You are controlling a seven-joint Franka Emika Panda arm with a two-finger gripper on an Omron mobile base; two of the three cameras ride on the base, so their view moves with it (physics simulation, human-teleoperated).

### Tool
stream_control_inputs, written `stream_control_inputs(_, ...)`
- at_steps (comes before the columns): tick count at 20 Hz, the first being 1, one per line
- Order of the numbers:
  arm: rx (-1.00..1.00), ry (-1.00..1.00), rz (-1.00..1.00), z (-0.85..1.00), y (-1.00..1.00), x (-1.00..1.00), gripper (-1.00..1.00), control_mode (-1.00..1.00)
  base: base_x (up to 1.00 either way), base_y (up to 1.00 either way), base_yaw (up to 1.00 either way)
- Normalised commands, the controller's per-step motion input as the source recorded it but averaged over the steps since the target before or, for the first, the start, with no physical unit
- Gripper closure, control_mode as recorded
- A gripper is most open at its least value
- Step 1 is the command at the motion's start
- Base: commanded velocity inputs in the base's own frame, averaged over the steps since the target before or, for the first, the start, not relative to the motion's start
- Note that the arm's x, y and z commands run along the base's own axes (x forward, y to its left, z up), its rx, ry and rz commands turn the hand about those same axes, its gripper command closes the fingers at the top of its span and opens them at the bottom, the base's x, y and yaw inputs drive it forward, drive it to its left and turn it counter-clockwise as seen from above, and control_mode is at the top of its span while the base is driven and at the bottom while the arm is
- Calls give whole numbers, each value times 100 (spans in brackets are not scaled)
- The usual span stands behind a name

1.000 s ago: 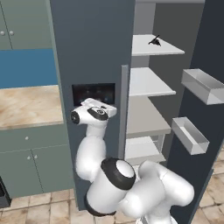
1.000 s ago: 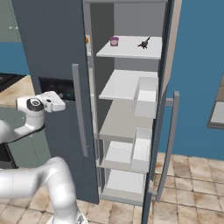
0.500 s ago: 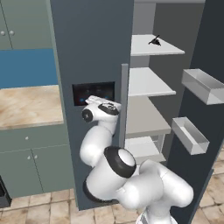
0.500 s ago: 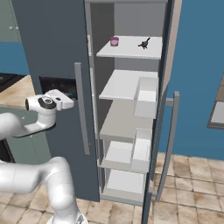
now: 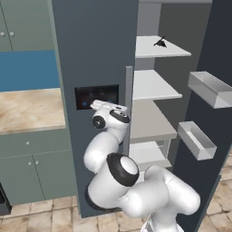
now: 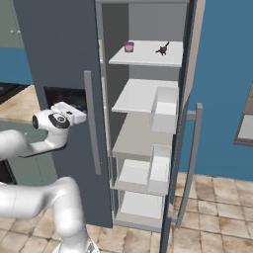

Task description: Pick up the frozen fish from the freezer, place it on any shelf in the fridge, and close the fridge and freezer doors when done.

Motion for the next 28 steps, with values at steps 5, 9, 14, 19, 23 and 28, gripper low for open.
stream_control_inputs(5, 0, 5, 5, 56, 18, -62, -100, -100, 0, 0, 0)
stream_control_inputs(9, 0, 7, 7, 74, 27, -85, -100, -100, 0, 0, 0)
stream_control_inputs(14, 0, 9, 8, 81, 9, -100, -100, -100, 0, 0, 0)
stream_control_inputs(19, 0, 15, 3, 69, -21, -100, -100, -100, 0, 0, 0)
stream_control_inputs(23, 0, 20, 0, 56, -77, -100, -100, -100, 0, 0, 0)
stream_control_inputs(28, 0, 22, 0, 51, -87, -100, -100, -100, 0, 0, 0)
